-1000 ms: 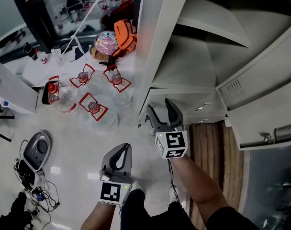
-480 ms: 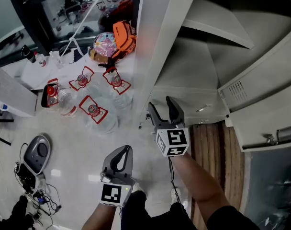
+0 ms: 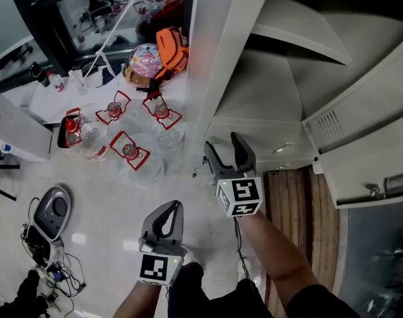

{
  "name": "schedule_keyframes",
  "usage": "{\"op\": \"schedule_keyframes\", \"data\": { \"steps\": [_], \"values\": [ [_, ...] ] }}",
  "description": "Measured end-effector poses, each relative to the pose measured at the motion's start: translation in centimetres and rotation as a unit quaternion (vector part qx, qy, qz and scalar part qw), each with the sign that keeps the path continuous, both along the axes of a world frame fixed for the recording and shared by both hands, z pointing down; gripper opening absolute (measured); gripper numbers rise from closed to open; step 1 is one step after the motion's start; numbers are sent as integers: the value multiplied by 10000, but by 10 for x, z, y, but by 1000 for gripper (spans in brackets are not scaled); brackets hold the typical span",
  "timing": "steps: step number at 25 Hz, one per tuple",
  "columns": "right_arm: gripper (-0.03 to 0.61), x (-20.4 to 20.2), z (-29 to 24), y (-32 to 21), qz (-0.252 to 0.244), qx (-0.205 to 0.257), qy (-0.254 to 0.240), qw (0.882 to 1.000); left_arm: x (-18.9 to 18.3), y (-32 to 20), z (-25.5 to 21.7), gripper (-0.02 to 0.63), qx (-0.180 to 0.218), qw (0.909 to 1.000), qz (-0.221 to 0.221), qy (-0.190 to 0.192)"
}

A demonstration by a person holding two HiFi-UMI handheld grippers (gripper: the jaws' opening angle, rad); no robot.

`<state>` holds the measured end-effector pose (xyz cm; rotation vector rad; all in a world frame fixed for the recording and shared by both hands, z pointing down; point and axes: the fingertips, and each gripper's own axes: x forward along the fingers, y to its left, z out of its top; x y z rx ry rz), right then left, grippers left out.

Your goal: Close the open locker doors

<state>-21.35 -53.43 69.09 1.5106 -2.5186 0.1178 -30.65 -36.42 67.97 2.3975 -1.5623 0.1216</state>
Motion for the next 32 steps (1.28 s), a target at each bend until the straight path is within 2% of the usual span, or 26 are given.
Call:
{"op": "schedule_keyframes", "data": {
  "steps": [9, 15, 17, 21, 28, 32],
  "values": [
    [279, 14, -16, 29, -214, -35, -58, 9997, 17, 13, -24, 5, 73, 9998, -165, -61],
    [269, 37, -41, 63, -424, -30, -174, 9989, 44, 36, -55, 5, 188, 9994, -233, -146],
    [222, 44, -52, 76, -540, -3, -222, 9983, 55, 44, -66, 6, 242, 9992, -263, -185],
    [13, 61, -76, 100, -798, 11, -283, 9964, 81, 60, -88, 5, 275, 9989, -231, -308],
    [2, 97, -116, 137, -1005, -80, -438, 9939, 126, 78, -126, 5, 605, 9968, -271, -442],
    [2, 120, -133, 155, -984, -241, -509, 9936, 146, 87, -141, 5, 542, 9965, -389, -513]
  ]
}}
